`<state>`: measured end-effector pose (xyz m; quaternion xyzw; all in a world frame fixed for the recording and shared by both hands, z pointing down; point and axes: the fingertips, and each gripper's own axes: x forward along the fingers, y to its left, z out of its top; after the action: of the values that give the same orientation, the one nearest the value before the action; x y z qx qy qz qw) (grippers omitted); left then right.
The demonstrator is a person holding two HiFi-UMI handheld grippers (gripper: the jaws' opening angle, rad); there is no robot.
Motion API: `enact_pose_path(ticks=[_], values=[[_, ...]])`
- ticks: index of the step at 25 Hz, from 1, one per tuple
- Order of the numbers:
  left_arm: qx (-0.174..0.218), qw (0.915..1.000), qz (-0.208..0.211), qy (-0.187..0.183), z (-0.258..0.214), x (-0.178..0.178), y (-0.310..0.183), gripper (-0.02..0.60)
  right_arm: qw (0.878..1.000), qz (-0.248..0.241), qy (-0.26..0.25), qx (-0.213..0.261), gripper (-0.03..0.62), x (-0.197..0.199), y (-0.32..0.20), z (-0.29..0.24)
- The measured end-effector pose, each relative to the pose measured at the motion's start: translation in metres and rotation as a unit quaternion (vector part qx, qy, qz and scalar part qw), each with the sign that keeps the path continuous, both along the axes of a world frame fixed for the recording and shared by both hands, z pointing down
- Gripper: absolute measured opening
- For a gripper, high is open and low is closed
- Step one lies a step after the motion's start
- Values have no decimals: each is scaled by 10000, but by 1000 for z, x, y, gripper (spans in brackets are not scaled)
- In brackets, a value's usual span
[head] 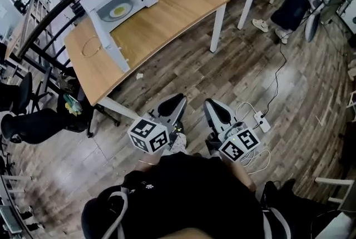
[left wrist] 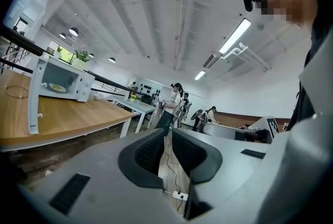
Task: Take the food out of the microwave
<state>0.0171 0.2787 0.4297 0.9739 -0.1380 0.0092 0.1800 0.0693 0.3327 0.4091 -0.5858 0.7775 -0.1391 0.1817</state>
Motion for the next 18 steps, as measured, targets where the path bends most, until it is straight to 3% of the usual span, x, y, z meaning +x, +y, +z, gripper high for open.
enact_pose_path(ticks=[10, 18], values=[[32, 9997, 75, 245, -8, 37, -90, 29, 9997, 81, 222, -109, 14, 36, -86, -10], [-97, 9996, 147, 237, -3, 55, -156, 29, 9992, 143, 279, -233, 23, 52, -150, -15]])
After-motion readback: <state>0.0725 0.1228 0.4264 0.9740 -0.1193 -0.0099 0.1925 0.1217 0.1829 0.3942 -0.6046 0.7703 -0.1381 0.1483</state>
